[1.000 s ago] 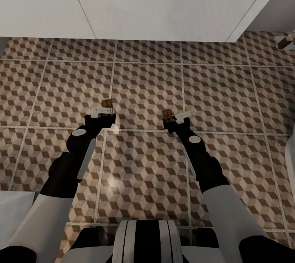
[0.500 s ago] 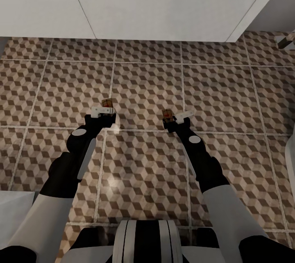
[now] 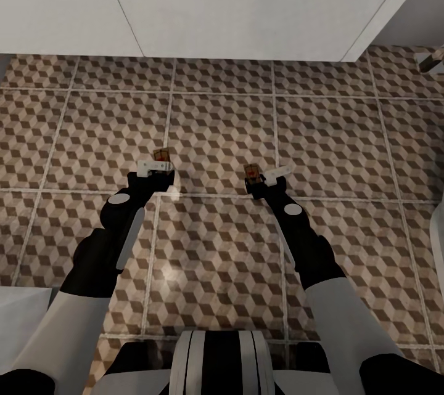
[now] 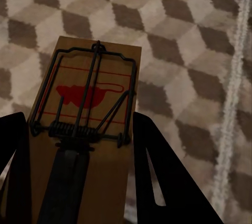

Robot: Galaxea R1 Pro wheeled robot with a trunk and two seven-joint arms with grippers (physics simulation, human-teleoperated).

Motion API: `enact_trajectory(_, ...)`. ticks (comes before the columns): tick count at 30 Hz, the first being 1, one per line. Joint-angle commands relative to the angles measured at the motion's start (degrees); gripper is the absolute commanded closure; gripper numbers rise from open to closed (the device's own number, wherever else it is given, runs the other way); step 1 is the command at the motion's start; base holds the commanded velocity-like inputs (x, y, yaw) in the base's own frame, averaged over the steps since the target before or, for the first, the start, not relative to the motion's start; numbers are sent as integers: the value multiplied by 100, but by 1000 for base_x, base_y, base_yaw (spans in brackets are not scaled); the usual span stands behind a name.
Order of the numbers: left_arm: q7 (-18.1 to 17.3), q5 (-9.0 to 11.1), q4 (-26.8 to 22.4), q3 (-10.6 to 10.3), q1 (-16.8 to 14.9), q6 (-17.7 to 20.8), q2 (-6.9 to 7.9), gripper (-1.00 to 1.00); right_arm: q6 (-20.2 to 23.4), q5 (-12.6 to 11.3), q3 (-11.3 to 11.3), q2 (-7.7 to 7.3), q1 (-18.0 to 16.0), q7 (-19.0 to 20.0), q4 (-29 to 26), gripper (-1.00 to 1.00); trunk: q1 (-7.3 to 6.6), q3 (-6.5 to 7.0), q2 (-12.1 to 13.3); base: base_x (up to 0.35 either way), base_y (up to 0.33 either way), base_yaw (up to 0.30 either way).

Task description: Take the four mousetraps from the cabinet in the bathroom and place them on the bathroom floor. Make sure all four end up on the same floor surface, and ensure that at least two of them are either under or directly next to the same bathroom sink.

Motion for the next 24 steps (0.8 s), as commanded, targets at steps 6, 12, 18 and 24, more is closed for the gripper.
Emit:
enact_trajectory(6, 47, 23, -6, -14, -3, 27, 5, 100, 33, 39, -8, 2, -1, 38, -11, 100, 4, -3, -4, 0, 0, 0)
enact_trajectory(12, 47, 23, -26, -14, -3, 27, 5, 100, 9, 39, -9, 1, -1, 38, -11, 100, 4, -3, -4, 0, 0, 0)
enact_trajectory(18, 47, 27, 11, 1, -3, 31, -12, 100, -14, 44, -17, 10, -1, 44, -13, 100, 4, -3, -4, 0, 0, 0)
enact_trajectory(24, 47, 31, 165, 27, -6, 389, -268, 100, 19, 48, -21, 33, -1, -187, -11, 100, 4, -3, -4, 0, 0, 0)
